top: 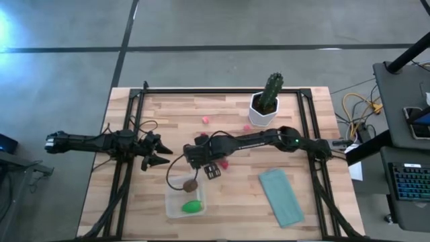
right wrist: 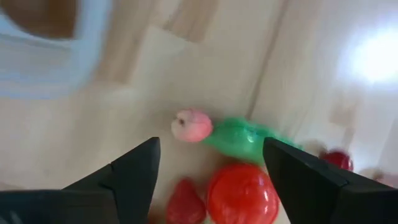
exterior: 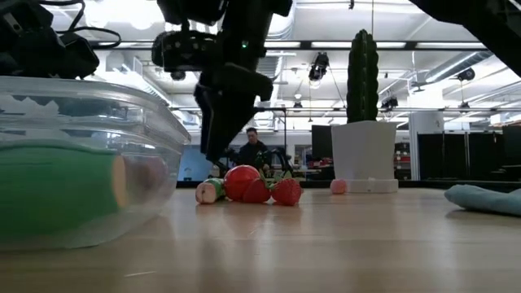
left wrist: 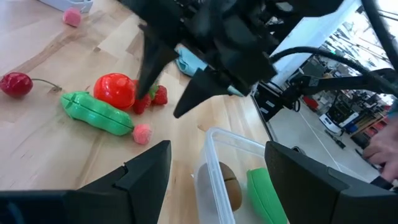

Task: Pick and placing Produce into tupperware
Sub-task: Put the bottom pink peach into the transparent bin

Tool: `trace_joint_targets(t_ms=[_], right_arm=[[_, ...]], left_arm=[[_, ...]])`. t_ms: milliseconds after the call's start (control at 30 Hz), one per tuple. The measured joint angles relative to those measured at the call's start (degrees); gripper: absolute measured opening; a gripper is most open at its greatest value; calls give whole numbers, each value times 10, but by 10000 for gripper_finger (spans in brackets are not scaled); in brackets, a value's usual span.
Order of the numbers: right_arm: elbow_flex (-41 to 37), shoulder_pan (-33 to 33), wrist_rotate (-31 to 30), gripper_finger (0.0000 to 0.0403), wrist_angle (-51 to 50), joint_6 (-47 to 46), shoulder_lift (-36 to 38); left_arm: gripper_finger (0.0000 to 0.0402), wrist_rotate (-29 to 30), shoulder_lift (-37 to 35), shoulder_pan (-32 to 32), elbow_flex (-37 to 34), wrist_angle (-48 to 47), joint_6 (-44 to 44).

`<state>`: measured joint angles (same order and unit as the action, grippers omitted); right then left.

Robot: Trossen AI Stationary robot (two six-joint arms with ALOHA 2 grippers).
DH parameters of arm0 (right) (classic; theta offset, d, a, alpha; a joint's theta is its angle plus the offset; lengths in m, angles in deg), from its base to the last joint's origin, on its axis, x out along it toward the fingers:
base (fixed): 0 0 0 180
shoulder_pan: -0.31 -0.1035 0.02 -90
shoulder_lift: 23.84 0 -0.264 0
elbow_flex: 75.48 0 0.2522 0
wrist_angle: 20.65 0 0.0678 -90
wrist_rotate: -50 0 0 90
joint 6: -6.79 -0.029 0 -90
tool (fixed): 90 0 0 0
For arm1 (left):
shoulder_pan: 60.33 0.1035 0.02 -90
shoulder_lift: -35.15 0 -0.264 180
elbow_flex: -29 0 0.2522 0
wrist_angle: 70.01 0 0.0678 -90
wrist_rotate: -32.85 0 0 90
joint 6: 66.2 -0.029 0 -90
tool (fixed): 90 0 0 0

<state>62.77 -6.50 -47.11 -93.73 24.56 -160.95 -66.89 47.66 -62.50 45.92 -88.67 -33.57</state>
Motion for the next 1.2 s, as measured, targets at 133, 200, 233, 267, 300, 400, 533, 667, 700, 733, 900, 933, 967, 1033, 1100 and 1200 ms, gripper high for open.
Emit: trace_joint_targets(t_ms=[133, 200, 233, 267, 300, 400, 533, 667, 700, 733, 900, 933, 967, 1033, 1100, 1200], right_arm=[[-23, -1, 0, 235, 3, 20, -3], [-28, 0, 0, 217, 4, 24, -3], [-30, 0, 2, 209, 5, 24, -2], [-32, 1, 9, 202, 6, 24, -1], [-35, 1, 21, 196, 8, 24, -1], [-41, 0, 31, 183, 17, 24, -2], [-44, -2, 34, 178, 34, 22, -1], [-55, -2, 32, 182, 52, 17, -4], [-59, -2, 31, 184, 52, 15, -4], [-63, -2, 31, 186, 55, 15, -4], [-79, -2, 30, 191, 71, 17, -4], [-82, -2, 30, 191, 81, 15, -4], [-83, -1, 30, 191, 89, 12, -4], [-84, -1, 30, 191, 98, 9, -4], [-87, 0, 27, 191, 112, 7, -4], [-95, 0, 25, 191, 116, 7, -4]], left_arm=[[246, 0, 0, 0, 0, 0, 0], [246, 0, 0, 0, 0, 0, 0], [246, 0, 0, 0, 0, 0, 0], [246, 0, 0, 0, 0, 0, 0], [246, 0, 0, 0, 0, 0, 0], [246, 0, 0, 0, 0, 0, 0], [246, 0, 0, 0, 0, 0, 0], [246, 0, 0, 0, 0, 0, 0], [246, 0, 0, 0, 0, 0, 0], [246, 0, 0, 0, 0, 0, 0], [246, 0, 0, 0, 0, 0, 0], [246, 0, 0, 0, 0, 0, 0], [246, 0, 0, 0, 0, 0, 0], [246, 0, 0, 0, 0, 0, 0], [246, 0, 0, 0, 0, 0, 0], [246, 0, 0, 0, 0, 0, 0]])
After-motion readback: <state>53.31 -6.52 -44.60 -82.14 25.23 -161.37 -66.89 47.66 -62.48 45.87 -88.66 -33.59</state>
